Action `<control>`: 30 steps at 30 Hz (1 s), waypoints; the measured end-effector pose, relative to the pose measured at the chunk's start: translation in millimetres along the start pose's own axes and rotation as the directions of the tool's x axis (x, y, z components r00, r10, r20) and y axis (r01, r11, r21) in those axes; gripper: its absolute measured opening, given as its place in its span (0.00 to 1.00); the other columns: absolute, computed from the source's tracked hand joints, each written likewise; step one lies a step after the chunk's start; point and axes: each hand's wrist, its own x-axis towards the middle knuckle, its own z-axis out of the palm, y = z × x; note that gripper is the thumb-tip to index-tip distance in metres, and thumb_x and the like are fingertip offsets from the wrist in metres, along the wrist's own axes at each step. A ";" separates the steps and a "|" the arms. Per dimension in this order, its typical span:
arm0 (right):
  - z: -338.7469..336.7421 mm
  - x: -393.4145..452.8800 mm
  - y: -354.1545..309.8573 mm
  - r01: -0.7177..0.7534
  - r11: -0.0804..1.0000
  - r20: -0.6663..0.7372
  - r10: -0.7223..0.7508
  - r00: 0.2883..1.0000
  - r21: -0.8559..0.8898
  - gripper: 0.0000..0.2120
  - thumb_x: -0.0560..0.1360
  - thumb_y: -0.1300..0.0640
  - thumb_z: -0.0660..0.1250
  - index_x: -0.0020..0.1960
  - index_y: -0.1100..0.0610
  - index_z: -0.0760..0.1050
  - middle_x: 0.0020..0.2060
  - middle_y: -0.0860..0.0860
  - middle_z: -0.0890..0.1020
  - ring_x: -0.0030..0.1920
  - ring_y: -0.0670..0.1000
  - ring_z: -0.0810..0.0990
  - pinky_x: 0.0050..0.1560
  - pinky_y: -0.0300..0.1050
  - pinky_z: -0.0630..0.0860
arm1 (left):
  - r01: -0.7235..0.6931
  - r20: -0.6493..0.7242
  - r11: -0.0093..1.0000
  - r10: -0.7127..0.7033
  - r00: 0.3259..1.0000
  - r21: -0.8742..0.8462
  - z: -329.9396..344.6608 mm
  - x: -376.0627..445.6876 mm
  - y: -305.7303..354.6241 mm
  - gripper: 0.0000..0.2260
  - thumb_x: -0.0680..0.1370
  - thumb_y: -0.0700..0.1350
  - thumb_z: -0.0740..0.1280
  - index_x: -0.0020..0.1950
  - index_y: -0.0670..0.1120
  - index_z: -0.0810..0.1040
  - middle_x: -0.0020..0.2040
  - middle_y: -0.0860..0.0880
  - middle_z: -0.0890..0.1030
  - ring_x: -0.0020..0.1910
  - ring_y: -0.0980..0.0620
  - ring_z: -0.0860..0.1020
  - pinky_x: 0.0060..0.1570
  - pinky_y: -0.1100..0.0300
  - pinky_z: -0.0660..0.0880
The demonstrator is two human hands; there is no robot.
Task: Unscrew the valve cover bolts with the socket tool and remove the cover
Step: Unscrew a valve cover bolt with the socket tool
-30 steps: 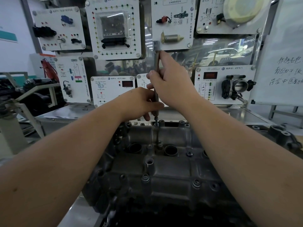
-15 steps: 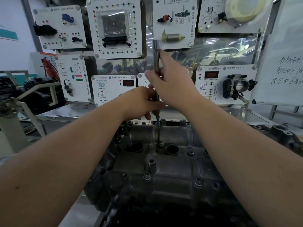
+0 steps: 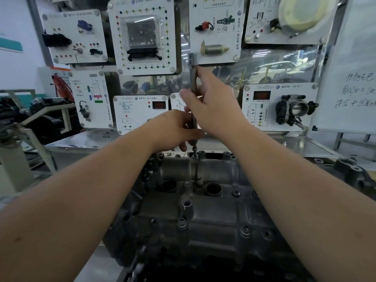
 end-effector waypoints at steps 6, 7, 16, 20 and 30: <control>0.2 4.1 4.2 -0.027 0.999 -0.016 0.027 1.000 -0.043 0.07 0.83 0.54 0.62 0.53 0.56 0.77 0.41 0.48 0.84 0.40 0.44 0.85 0.46 0.48 0.82 | 0.014 0.013 1.000 -0.014 1.000 -0.013 2.2 2.0 -1.1 0.10 0.81 0.52 0.69 0.56 0.48 0.82 0.42 0.55 0.86 0.34 0.57 0.84 0.42 0.57 0.79; 0.2 4.5 5.2 -0.033 0.999 -0.005 0.033 0.999 -0.033 0.07 0.83 0.55 0.61 0.54 0.55 0.76 0.42 0.47 0.85 0.39 0.41 0.85 0.44 0.43 0.82 | 0.022 0.018 0.999 -0.022 1.000 -0.039 2.7 2.4 -1.3 0.09 0.81 0.50 0.68 0.57 0.47 0.82 0.43 0.55 0.86 0.35 0.55 0.85 0.46 0.53 0.81; 2.3 -0.3 5.1 -0.004 1.000 -0.044 0.004 0.999 -0.017 0.13 0.82 0.49 0.65 0.64 0.52 0.75 0.45 0.47 0.83 0.43 0.46 0.83 0.46 0.42 0.79 | 0.012 -0.001 1.000 -0.012 1.000 -0.011 2.0 4.5 -5.0 0.10 0.80 0.54 0.69 0.55 0.48 0.82 0.40 0.56 0.86 0.34 0.57 0.84 0.31 0.70 0.76; 0.9 3.3 4.2 -0.018 0.999 -0.027 0.017 1.000 -0.039 0.09 0.83 0.53 0.64 0.53 0.58 0.79 0.40 0.49 0.83 0.41 0.47 0.84 0.46 0.48 0.81 | 0.013 0.008 1.000 -0.013 1.000 -0.021 2.7 5.8 -3.9 0.11 0.80 0.55 0.69 0.54 0.49 0.82 0.41 0.56 0.86 0.34 0.57 0.84 0.37 0.65 0.79; -0.5 -2.3 -2.5 -0.004 0.998 -0.018 0.003 1.000 -0.069 0.12 0.83 0.50 0.64 0.62 0.55 0.75 0.45 0.49 0.83 0.45 0.50 0.83 0.50 0.53 0.80 | 0.000 0.009 1.000 0.001 1.000 -0.014 0.5 0.7 -2.1 0.11 0.80 0.54 0.70 0.56 0.48 0.81 0.41 0.56 0.86 0.33 0.59 0.83 0.39 0.60 0.77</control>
